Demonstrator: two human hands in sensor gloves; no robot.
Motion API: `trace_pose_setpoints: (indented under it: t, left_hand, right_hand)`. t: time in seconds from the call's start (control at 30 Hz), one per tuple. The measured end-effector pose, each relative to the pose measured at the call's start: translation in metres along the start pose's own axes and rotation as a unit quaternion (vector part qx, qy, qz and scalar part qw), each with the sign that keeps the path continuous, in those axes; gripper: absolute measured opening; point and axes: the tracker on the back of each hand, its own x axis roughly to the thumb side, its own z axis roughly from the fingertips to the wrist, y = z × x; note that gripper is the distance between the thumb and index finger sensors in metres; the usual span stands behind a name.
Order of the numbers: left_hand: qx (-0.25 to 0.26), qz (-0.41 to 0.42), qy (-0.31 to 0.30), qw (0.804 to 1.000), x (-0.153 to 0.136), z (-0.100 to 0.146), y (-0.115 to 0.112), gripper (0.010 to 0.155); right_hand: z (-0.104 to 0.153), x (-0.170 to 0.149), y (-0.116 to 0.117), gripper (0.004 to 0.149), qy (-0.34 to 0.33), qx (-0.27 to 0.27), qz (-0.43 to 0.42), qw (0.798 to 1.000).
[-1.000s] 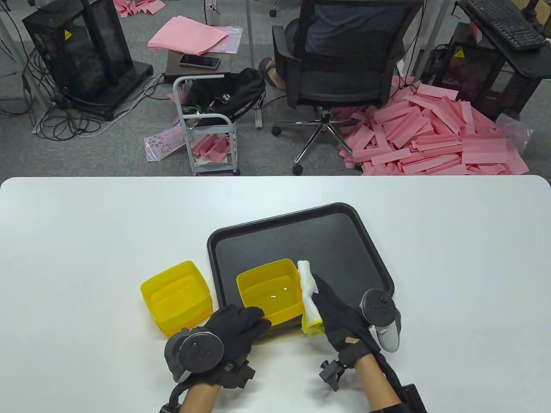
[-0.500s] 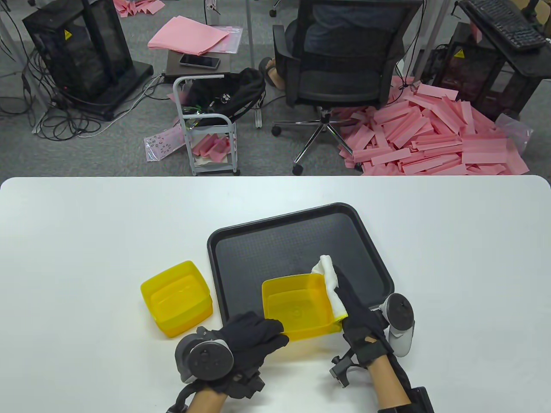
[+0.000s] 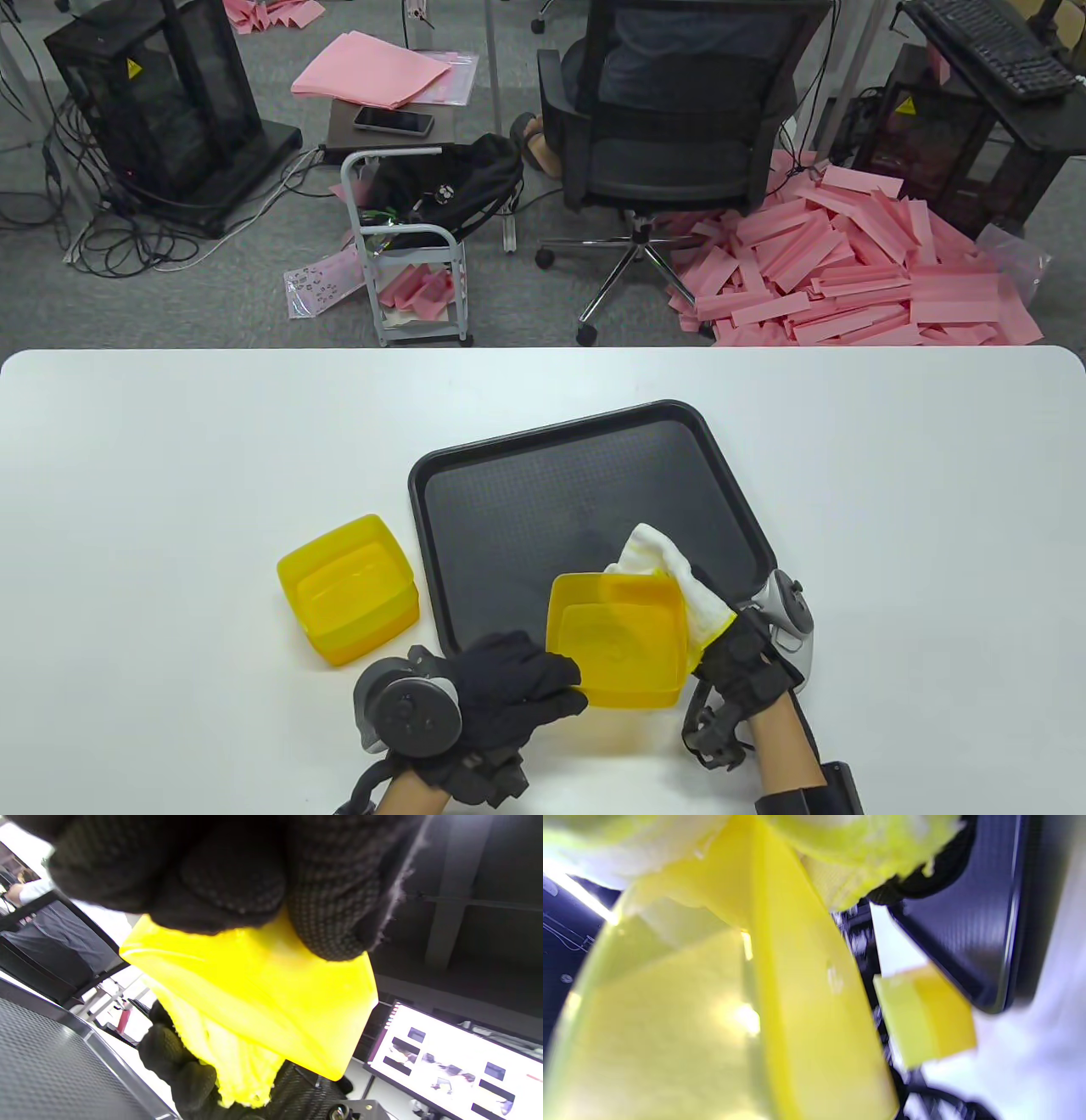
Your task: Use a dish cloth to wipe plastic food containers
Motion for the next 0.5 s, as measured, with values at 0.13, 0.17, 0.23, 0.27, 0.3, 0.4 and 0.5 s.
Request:
trace_pose_setpoints:
  t: [0.13, 0.17, 0.23, 0.27, 0.3, 0.4, 0.5]
  left_hand:
    - [-0.011, 0.034, -0.017, 0.999, 0.006, -0.002, -0.004, 0.039]
    - [-0.014, 0.035, -0.024, 0.999, 0.01, -0.002, -0.005, 0.039]
    - [-0.013, 0.037, -0.035, 0.999, 0.014, -0.003, -0.005, 0.039]
    - [-0.015, 0.042, -0.037, 0.998, 0.015, -0.003, -0.006, 0.039]
    - [-0.014, 0.051, -0.04, 0.998, 0.016, -0.003, -0.006, 0.039]
    - [-0.02, 0.082, -0.043, 0.996, 0.017, -0.003, -0.011, 0.039]
    - [-0.018, 0.089, -0.049, 0.995, 0.02, -0.004, -0.013, 0.039]
  right_hand:
    - [-0.002, -0.005, 0.005, 0.06, 0.011, 0.044, -0.027, 0.999]
    - [-0.002, -0.006, 0.006, 0.061, 0.014, 0.055, -0.037, 0.998]
    - [-0.003, -0.007, 0.009, 0.061, 0.013, 0.072, -0.047, 0.996]
    - [-0.003, -0.008, 0.01, 0.061, 0.012, 0.077, -0.049, 0.996]
    - [-0.004, -0.009, 0.012, 0.062, 0.015, 0.082, -0.05, 0.995]
    - [-0.007, -0.013, 0.021, 0.062, 0.031, 0.101, -0.043, 0.993]
    - [-0.012, -0.019, 0.029, 0.061, 0.036, 0.117, -0.061, 0.991]
